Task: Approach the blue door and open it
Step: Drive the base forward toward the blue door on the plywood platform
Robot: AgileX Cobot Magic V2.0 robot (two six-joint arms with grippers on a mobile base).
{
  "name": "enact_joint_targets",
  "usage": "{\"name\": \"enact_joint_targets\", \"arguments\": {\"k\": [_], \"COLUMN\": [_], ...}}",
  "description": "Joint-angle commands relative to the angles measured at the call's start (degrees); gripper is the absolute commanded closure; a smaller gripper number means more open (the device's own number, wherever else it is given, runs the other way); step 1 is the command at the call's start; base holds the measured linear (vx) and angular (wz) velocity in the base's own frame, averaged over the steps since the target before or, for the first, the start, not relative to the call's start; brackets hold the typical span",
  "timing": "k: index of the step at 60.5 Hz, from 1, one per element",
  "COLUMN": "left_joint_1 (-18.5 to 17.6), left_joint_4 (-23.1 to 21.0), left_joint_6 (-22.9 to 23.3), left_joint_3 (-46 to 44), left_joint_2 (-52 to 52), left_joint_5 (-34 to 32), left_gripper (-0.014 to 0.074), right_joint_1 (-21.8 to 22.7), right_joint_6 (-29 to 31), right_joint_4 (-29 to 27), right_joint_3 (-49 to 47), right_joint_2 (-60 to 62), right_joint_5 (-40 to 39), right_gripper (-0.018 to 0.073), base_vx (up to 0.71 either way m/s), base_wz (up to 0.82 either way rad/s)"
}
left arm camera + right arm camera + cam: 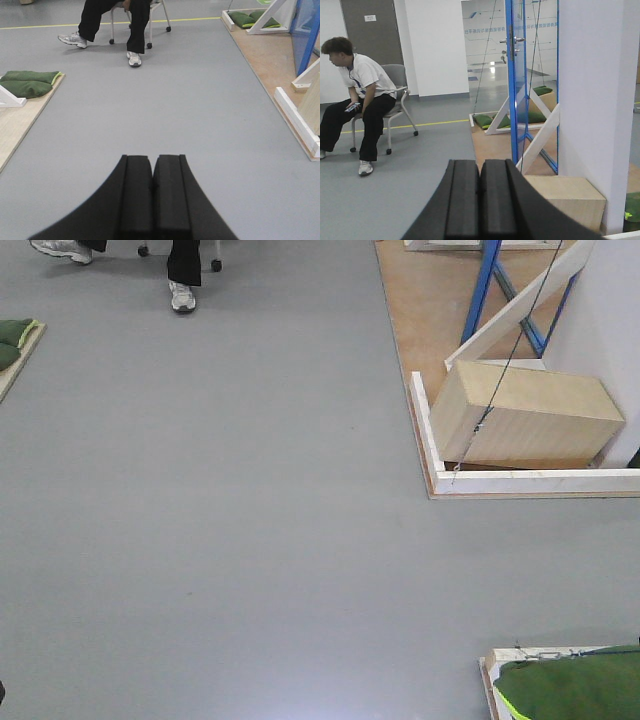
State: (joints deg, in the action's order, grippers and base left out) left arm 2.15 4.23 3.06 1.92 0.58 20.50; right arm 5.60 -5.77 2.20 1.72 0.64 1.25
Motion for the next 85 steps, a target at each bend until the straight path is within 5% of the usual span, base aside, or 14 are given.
{"name": "enact_joint_targets", "arguments": {"k": [1,85], "left_joint_1": [-0.1,-0.1], "left_joint_4": [0.03,0.03], "left_joint_6": [0.23,0.23], "left_joint_3": [-2.02,-1.8], "left_joint_2": [1.09,1.18], "left_joint_5": [-4.59,-4.36], "left_gripper": [0.0526,0.0526], "right_joint_1": [0.13,0.11], "right_joint_6": [0.49,0.49], "right_joint_4": [0.4,0.4], "right_joint_3": [0.44,0.5], "right_joint_2": [0.54,0.79], "right_joint_5": [-4.6,-4.74], "right_gripper": [0.0564,0.0564], "base_vx": [0.11,0.29], "base_wz": [0.0,0.01]}}
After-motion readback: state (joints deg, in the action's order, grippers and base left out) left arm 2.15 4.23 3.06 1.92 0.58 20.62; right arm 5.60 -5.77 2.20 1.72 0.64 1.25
